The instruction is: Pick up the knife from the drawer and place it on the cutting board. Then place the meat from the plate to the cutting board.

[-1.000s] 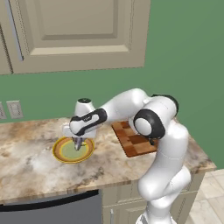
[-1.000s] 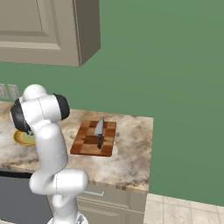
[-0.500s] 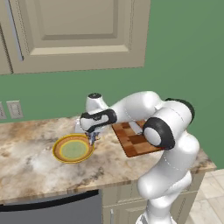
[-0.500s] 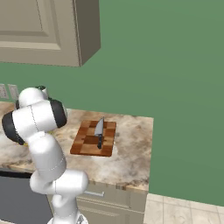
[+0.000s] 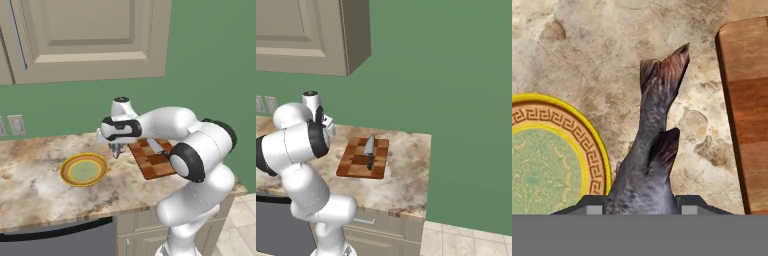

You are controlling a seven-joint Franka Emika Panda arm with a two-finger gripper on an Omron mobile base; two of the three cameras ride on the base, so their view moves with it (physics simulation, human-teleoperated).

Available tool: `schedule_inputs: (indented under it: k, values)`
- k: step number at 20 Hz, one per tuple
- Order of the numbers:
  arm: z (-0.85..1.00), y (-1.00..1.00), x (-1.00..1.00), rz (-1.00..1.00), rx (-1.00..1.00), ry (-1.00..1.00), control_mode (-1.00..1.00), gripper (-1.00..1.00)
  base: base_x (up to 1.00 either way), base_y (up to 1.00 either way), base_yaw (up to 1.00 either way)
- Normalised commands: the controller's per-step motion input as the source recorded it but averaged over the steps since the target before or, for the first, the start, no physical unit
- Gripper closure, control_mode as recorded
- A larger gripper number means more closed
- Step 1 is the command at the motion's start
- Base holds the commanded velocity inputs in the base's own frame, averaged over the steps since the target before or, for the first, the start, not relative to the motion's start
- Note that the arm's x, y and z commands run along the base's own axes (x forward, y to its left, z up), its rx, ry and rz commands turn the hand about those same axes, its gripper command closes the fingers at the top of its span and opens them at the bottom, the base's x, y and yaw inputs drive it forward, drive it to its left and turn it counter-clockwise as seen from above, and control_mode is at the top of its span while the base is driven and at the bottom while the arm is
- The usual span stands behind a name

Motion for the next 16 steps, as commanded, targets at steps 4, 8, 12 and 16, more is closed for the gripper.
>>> schedule_inputs:
  k: [4,8,12,16]
  values:
    - [-0.16,-0.45,0.03,0.00,0.00,0.02,-1.00,1.00,0.00,0.00,0.00]
    - [0.00,-0.52,0.00,0.00,0.00,0.03,-1.00,1.00,0.00,0.00,0.00]
    - [0.00,-0.63,0.00,0.00,0.00,0.00,-1.00,1.00,0.00,0.00,0.00]
    - [0.00,-0.58,0.00,0.02,0.00,0.00,-1.00,1.00,0.00,0.00,0.00]
